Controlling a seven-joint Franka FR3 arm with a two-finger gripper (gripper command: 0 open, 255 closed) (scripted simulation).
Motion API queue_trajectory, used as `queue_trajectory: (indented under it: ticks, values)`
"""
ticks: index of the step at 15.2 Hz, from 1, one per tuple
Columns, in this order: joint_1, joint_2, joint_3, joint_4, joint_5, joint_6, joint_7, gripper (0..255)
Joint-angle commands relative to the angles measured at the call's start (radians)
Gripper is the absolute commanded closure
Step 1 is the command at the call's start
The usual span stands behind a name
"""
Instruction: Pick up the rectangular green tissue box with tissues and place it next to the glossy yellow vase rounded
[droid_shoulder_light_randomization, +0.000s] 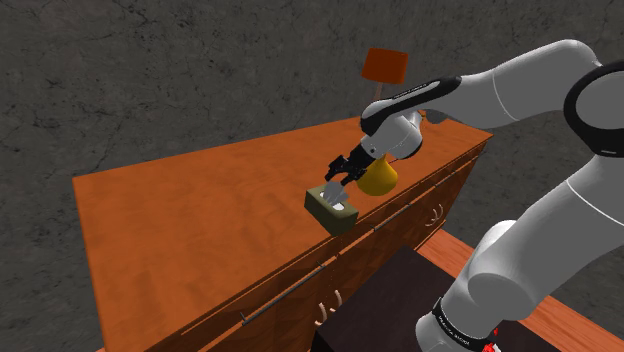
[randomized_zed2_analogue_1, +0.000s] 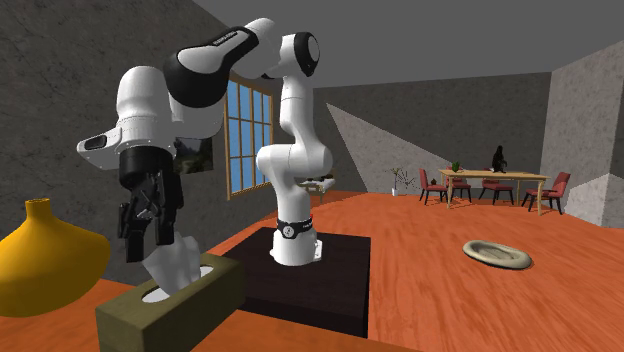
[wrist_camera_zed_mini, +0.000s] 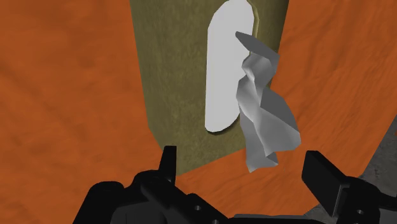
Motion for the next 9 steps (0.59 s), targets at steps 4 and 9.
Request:
queue_trajectory:
  ticks: [4, 9]
  values:
    - [-0.053, -0.097, -0.004, -0.005, -0.111, -0.082, 0.073, 0]
    - [-0.068, -0.12, -0.004, -0.004, -0.135, -0.106, 0.088, 0]
